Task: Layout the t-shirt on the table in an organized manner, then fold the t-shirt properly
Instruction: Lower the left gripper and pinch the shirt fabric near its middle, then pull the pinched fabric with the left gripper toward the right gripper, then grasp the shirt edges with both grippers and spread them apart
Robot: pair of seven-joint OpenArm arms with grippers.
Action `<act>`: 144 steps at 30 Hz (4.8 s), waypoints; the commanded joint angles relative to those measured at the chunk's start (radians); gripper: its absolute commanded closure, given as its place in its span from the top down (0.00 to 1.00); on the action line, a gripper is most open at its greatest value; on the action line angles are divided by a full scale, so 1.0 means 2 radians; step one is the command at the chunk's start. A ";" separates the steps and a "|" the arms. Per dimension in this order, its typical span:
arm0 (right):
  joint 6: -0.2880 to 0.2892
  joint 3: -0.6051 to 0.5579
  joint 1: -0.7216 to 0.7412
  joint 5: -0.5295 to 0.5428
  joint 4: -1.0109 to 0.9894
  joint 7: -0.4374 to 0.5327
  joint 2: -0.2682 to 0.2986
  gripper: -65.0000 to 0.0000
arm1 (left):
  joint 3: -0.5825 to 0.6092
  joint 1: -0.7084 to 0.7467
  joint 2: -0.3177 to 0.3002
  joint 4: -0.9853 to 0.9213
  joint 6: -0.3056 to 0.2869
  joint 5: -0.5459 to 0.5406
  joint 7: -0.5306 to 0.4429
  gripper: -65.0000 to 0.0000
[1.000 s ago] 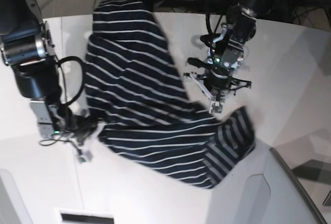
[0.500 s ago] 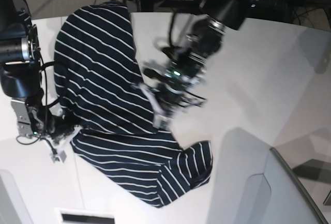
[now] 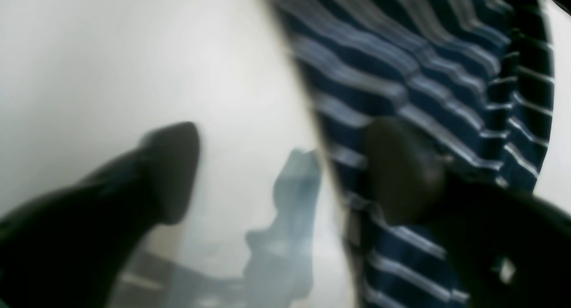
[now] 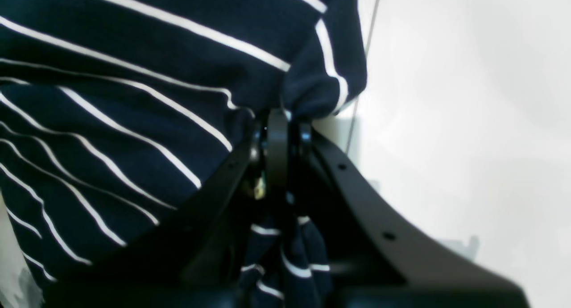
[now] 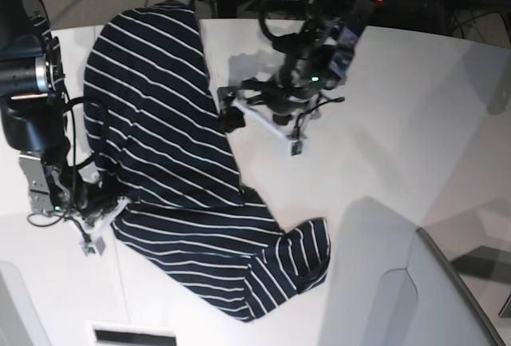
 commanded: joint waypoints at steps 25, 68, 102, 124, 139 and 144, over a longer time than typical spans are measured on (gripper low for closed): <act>0.002 -0.047 0.016 0.006 0.010 0.010 0.002 0.00 | 0.163 -0.113 0.005 -0.126 -0.086 -0.081 0.000 0.64; 0.012 -0.132 -0.223 0.008 0.491 -0.327 -0.013 0.00 | 0.215 -0.386 -0.110 -0.288 -0.086 -0.074 -0.004 0.00; 0.012 0.019 -0.227 0.008 0.530 -0.296 -0.047 0.66 | 0.010 -0.348 -0.126 -0.152 -0.085 0.160 0.077 0.70; 0.012 0.051 -0.158 0.008 0.284 -0.081 -0.084 0.66 | -0.146 -0.113 -0.111 -0.081 -0.035 0.370 0.020 0.00; 0.012 0.051 -0.106 0.008 0.149 -0.050 -0.119 0.43 | -0.220 -0.129 -0.084 -0.232 -0.036 0.425 -0.074 0.00; 0.012 0.051 -0.107 0.008 0.147 -0.053 -0.116 0.00 | -0.223 -0.128 -0.087 -0.234 -0.036 0.425 -0.075 0.00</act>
